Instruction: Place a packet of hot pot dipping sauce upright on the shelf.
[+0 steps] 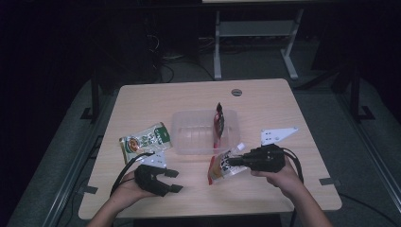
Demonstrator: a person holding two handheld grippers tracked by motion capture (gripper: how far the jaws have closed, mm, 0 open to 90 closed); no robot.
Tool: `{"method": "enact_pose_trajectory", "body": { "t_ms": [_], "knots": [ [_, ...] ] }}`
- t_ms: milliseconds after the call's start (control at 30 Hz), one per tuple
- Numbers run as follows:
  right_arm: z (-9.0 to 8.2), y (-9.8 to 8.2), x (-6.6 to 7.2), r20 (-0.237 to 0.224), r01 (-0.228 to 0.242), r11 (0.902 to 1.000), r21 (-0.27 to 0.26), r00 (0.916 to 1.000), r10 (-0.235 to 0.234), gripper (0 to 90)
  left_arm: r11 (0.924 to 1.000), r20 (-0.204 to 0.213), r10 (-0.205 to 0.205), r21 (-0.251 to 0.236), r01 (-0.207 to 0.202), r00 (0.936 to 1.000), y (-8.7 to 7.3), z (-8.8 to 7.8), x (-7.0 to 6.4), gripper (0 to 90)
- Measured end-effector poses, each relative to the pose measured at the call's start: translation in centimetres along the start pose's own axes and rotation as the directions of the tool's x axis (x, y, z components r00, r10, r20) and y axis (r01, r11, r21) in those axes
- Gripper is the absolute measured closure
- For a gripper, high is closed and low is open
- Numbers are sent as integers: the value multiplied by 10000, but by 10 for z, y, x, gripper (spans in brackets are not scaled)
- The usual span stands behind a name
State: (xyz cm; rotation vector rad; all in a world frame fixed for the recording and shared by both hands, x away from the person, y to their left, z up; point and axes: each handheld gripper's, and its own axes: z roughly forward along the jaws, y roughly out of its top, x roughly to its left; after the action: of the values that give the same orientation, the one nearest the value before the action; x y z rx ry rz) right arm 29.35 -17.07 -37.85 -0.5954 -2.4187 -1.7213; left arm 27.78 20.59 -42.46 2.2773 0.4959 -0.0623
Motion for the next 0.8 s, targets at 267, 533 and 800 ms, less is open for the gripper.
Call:
{"method": "enact_pose_trajectory", "body": {
  "t_ms": [267, 533, 800],
  "knots": [
    [-12, 6, -10, 55, 36, 9996, -282, 10000, -35, 897, 9999, 125, -165, -32, 165, 9998, -5, 4, 5, 360],
    [-28, 14, -12, 169, 128, 9991, -409, 9998, -121, 897, 9998, 245, -180, 23, 179, 9995, -6, 11, 0, 354],
    [-38, 21, -21, 344, 29, 9984, -565, 9994, -10, 897, 10000, 345, -9, 70, 6, 9994, -4, 14, -2, 354]
  ]
}}
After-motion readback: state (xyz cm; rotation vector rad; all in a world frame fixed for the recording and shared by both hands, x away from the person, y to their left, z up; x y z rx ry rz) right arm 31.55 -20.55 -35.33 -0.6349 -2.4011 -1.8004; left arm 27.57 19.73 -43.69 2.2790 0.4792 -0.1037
